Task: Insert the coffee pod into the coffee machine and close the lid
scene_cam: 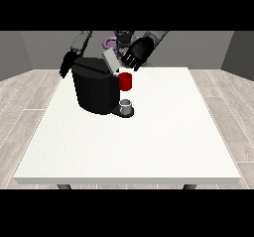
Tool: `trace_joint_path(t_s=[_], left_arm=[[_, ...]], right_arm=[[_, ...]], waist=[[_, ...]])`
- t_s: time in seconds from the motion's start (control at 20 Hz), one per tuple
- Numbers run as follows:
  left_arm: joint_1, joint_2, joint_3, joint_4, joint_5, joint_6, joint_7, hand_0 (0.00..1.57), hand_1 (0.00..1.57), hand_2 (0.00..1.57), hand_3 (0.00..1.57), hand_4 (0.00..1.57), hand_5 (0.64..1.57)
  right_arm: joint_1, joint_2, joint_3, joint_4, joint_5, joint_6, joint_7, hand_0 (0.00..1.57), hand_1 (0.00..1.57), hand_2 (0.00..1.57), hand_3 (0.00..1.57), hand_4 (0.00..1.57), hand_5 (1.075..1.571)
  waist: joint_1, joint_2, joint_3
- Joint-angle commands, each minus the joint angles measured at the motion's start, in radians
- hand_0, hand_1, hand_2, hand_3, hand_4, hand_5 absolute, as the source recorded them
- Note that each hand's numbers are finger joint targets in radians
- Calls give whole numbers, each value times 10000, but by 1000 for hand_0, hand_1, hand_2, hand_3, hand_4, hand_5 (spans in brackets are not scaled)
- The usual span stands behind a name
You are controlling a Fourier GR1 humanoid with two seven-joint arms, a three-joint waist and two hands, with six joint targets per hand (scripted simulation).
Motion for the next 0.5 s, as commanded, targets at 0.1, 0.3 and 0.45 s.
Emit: trace_joint_path(t_s=[0.1,0.3,0.45], left_arm=[[-672,195,55,335,-147,63,53,1188,1188,1258,1219,461,1571],[55,128,0,486,-96,42,-554,1248,1248,1286,1244,445,1571],[-450,-58,-64,486,-120,-174,-190,1251,1251,1290,1217,425,1571]], right_arm=[[-581,-110,-53,-61,168,-170,-22,0,0,0,0,0,1571],[-445,-329,-279,-230,-188,178,582,0,0,0,0,223,1571],[-582,-377,-416,140,-132,42,268,0,0,0,0,33,1571]], waist=[[-313,809,1],[16,238,-2],[-13,386,1]])
